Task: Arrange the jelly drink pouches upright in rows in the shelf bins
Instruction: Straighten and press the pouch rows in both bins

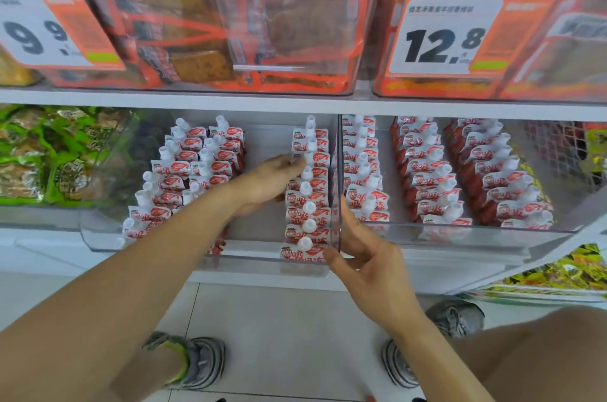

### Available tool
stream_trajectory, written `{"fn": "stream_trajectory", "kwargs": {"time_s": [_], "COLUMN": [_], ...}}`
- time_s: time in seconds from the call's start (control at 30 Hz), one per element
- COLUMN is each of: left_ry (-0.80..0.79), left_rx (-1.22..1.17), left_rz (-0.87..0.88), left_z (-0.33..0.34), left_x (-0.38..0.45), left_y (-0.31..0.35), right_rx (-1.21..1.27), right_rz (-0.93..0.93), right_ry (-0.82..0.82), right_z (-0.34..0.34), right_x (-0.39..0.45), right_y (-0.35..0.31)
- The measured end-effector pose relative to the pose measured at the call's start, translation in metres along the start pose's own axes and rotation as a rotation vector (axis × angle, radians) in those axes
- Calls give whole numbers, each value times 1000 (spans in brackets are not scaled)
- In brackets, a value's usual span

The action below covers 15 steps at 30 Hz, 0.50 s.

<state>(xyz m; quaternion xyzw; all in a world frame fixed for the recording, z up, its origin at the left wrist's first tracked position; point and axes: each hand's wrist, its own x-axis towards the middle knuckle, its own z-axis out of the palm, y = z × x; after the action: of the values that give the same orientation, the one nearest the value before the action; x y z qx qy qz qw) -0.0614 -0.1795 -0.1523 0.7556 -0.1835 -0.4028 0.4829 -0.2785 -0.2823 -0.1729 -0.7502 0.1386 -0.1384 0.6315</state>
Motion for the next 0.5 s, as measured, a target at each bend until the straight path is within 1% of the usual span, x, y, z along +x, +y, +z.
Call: {"fn": "stream_trajectory", "kwargs": {"time_s": [0.1, 0.17, 0.23, 0.3, 0.37, 0.47, 0.5], "left_ry": [-203, -298, -240, -170, -162, -188, -188], "left_rx": [55, 115, 229, 282, 297, 242, 270], "left_rz": [-125, -150, -100, -87, -84, -106, -109], "left_z": [-7, 1, 11, 16, 19, 21, 20], "left_x": [-47, -66, -67, -61, -58, -59, -62], "left_y": [-1, -9, -17, -19, -18, -16, -14], "right_rx": [19, 23, 27, 33, 45, 60, 58], "right_rz": [17, 32, 42, 44, 45, 35, 45], "right_ry": [24, 51, 67, 61, 42, 10, -6], "right_z": [-3, -2, -1, -1, -1, 1, 0], "right_x": [1, 3, 4, 4, 4, 1, -1], "right_y": [0, 3, 6, 6, 5, -3, -7]}}
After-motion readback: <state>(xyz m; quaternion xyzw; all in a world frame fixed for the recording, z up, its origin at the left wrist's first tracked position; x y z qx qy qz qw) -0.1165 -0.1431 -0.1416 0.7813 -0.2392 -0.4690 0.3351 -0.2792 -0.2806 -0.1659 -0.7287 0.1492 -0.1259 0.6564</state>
